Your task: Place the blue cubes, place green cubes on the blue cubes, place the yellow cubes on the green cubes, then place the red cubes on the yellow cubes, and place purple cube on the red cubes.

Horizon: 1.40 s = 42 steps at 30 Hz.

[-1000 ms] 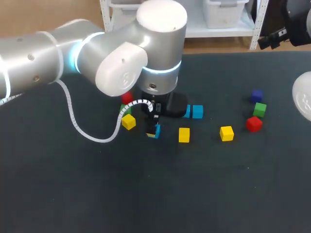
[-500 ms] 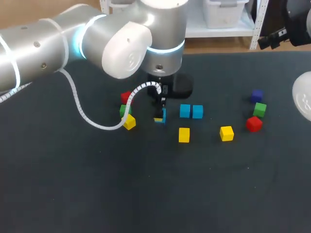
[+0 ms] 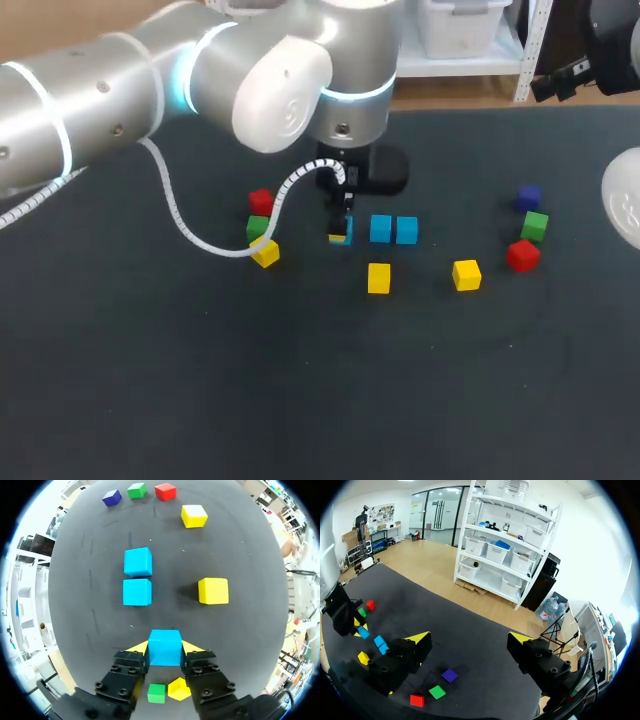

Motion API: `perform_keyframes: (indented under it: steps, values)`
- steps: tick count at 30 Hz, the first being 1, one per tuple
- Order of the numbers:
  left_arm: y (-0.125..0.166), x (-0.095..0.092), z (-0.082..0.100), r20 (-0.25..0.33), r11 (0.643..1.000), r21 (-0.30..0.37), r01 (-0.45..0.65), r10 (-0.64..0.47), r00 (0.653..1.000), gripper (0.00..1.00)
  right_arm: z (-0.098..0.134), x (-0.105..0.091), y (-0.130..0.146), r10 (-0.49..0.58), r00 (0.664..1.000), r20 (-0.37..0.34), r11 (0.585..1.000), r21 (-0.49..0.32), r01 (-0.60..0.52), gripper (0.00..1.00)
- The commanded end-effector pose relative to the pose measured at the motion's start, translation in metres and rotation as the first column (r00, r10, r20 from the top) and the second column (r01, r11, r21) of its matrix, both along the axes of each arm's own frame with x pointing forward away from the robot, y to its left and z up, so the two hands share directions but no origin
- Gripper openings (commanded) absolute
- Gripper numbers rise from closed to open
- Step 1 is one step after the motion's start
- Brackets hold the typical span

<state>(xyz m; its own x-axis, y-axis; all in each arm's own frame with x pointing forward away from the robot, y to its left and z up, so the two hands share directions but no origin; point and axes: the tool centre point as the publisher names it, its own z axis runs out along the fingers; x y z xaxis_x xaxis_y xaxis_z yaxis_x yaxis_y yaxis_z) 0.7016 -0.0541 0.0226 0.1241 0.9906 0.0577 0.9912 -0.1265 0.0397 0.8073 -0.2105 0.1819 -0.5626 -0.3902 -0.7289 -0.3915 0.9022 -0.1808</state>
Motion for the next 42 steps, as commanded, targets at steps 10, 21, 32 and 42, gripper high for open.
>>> perform_keyframes:
  steps: [10, 21, 32, 42]
  values:
    - [-0.021, 0.019, -0.011, 0.029, 0.999, 0.024, -0.033, 0.033, 0.999, 0.00, 0.000, -0.001, 0.000, -0.002, 1.000, 0.001, 1.000, -0.002, 0.002, 1.00]
    - [-0.022, 0.026, -0.019, 0.051, 0.998, 0.039, -0.052, 0.050, 0.997, 0.00, 0.000, -0.001, 0.000, -0.002, 1.000, 0.001, 1.000, -0.002, 0.002, 1.00]
    - [-0.025, 0.030, -0.019, 0.059, 0.997, 0.026, -0.079, 0.077, 0.995, 0.00, 0.000, -0.001, 0.000, -0.002, 1.000, 0.001, 1.000, -0.002, 0.002, 1.00]
    - [-0.023, 0.032, -0.025, 0.060, 0.997, 0.036, -0.074, 0.072, 0.996, 0.00, 0.000, -0.001, 0.000, -0.002, 1.000, 0.001, 1.000, -0.002, 0.002, 1.00]
